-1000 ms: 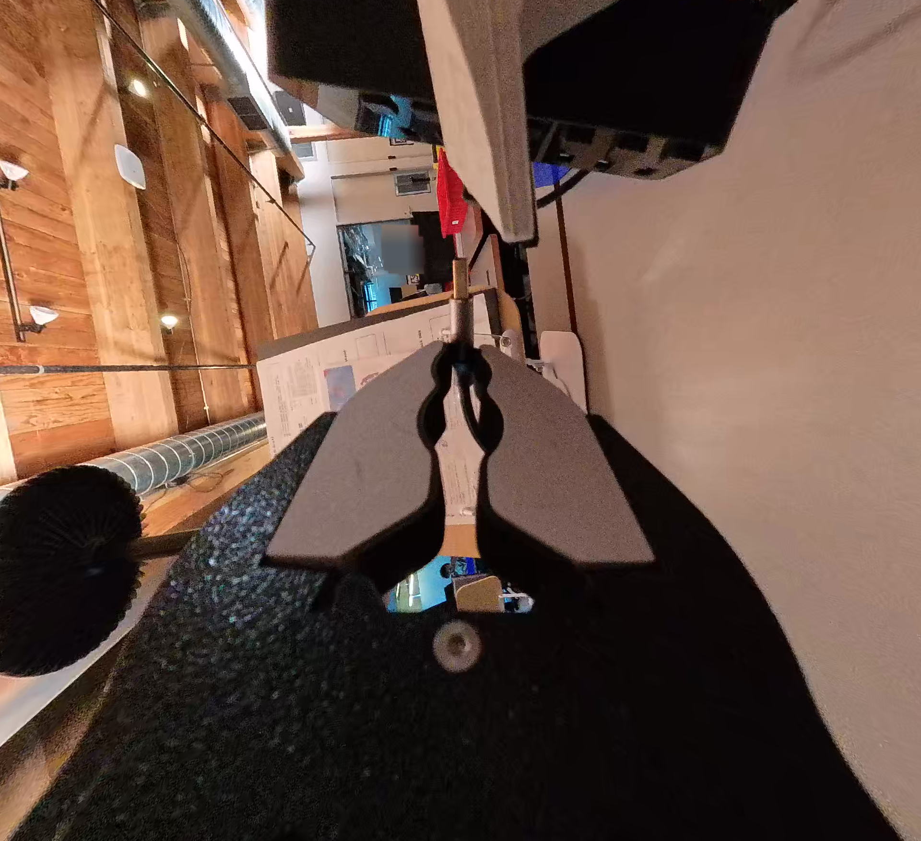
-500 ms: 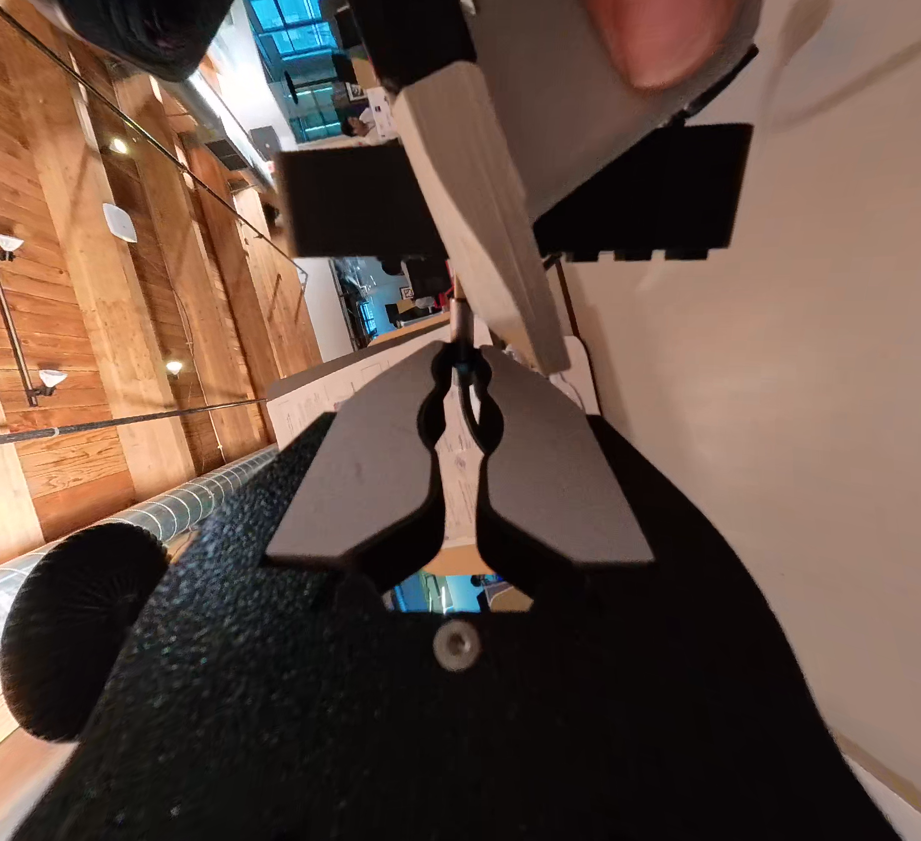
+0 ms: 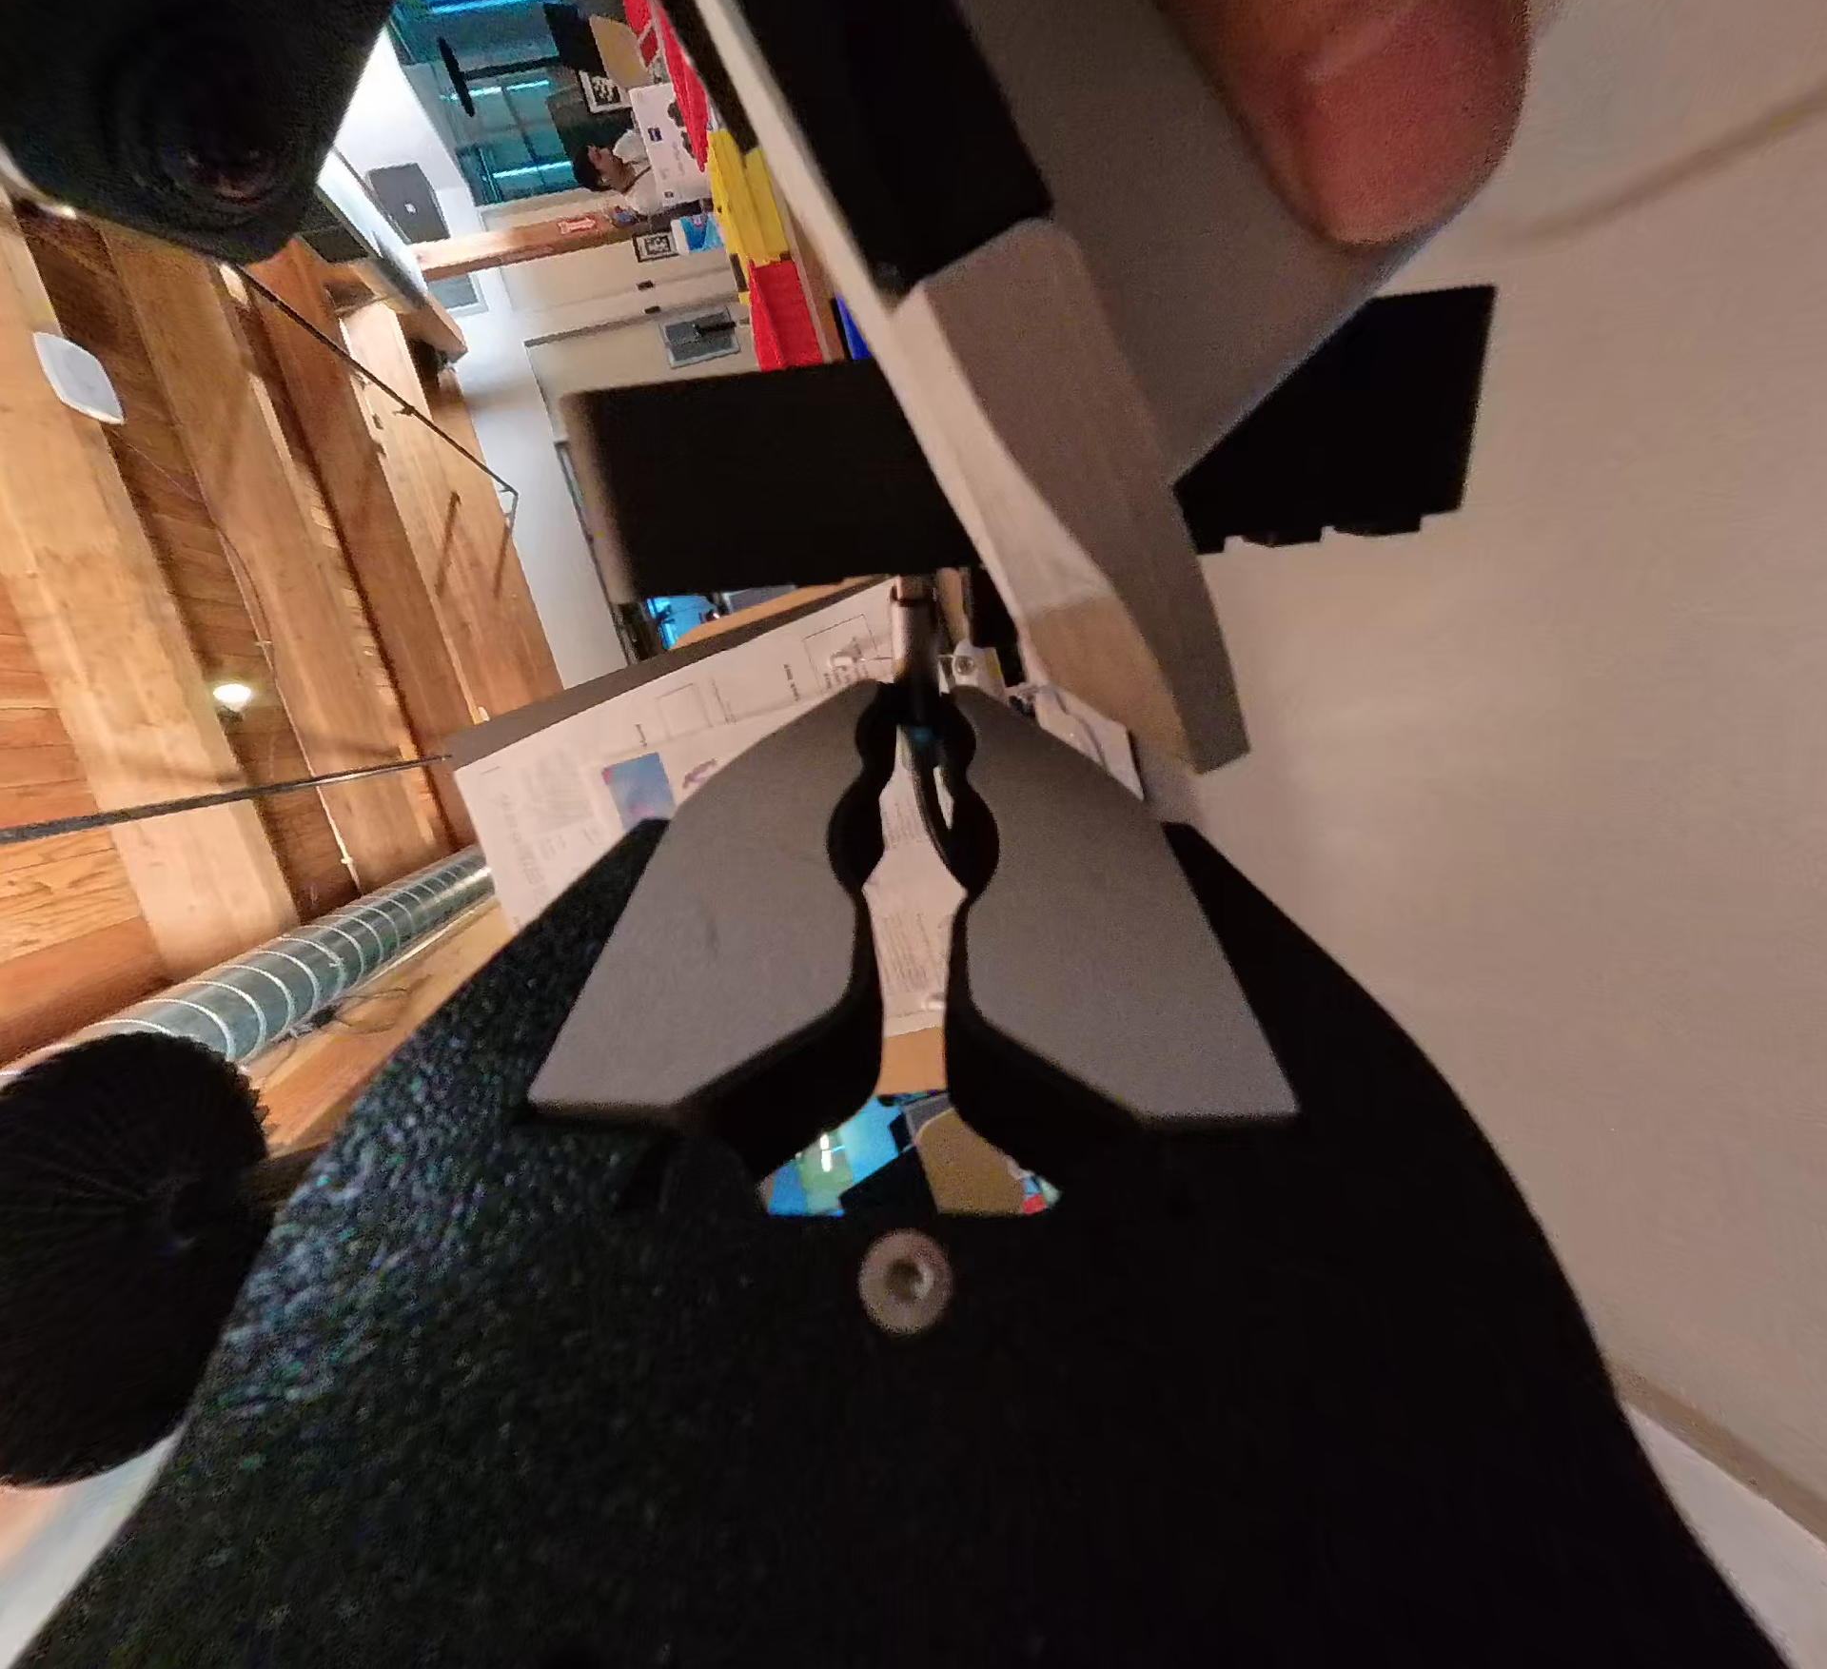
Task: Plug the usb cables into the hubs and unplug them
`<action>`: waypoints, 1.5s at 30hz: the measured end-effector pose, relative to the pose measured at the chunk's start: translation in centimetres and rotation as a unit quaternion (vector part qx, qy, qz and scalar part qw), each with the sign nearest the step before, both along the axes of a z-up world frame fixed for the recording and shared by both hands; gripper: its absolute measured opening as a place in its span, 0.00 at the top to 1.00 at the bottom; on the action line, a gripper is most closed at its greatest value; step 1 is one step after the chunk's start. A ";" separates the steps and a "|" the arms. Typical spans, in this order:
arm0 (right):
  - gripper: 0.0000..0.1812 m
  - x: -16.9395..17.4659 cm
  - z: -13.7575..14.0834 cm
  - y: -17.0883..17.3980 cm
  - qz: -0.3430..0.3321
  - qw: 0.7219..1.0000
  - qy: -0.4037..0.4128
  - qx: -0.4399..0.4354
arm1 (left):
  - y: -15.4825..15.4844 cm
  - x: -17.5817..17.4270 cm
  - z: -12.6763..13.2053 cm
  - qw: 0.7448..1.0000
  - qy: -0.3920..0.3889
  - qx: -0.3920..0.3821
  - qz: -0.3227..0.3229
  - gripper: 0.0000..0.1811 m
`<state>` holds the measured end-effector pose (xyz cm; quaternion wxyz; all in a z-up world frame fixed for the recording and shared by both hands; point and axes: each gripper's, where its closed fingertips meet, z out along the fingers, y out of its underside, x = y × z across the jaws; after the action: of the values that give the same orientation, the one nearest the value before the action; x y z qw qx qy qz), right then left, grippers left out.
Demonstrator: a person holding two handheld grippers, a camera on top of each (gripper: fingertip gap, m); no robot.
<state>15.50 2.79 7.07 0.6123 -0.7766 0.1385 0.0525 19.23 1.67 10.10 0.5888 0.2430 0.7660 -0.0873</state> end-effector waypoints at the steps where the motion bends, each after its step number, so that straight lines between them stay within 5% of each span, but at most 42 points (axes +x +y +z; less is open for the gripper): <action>1: 0.61 0.0 0.1 0.0 0.004 1.000 -0.002 -0.004 | 0.0 0.0 0.0 1.000 0.009 -0.013 0.003 0.96; 6: 0.61 0.5 0.1 0.1 0.010 0.998 -0.040 -0.037 | 0.3 0.1 -0.4 0.994 0.085 -0.062 -0.019 0.95; 10: 0.61 0.3 0.9 0.0 0.014 0.998 -0.056 -0.016 | 1.4 -0.2 0.6 0.959 0.220 -0.177 -0.006 0.85; 12: 0.61 0.1 1.5 -0.2 0.021 0.998 -0.056 0.009 | 2.1 -0.7 1.0 0.914 0.327 -0.239 -0.001 0.82; 16: 0.61 -0.9 2.4 -0.1 0.048 0.996 -0.060 0.046 | 2.0 -2.8 1.9 0.743 0.563 -0.361 -0.039 0.85; 18: 0.61 -1.2 2.4 0.2 0.057 0.995 -0.069 0.036 | 2.1 -3.2 2.0 0.696 0.608 -0.379 -0.053 0.87; 20: 0.61 -1.7 2.1 0.6 0.074 0.994 -0.073 0.017 | 2.2 -3.1 1.6 0.692 0.612 -0.379 -0.052 1.00; 29: 0.61 -1.8 1.8 0.8 0.088 0.993 -0.077 -0.014 | 2.7 -3.8 0.2 0.680 0.631 -0.370 -0.044 0.90; 34: 0.61 -1.9 2.1 1.1 0.098 0.992 -0.076 -0.010 | 2.4 -3.9 0.5 0.690 0.618 -0.372 -0.062 0.97; 38: 0.61 -1.9 2.0 1.0 0.102 0.992 -0.073 -0.010 | 2.5 -4.0 1.1 0.665 0.631 -0.394 -0.072 0.96; 45: 0.61 -1.8 2.1 1.3 0.096 0.993 -0.073 -0.005 | 2.5 -4.2 0.4 0.667 0.631 -0.391 -0.059 0.95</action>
<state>13.69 4.12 9.14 0.6091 -0.7910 0.0183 0.0541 15.04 4.21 10.49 -0.0011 -0.0777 0.8341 -0.5462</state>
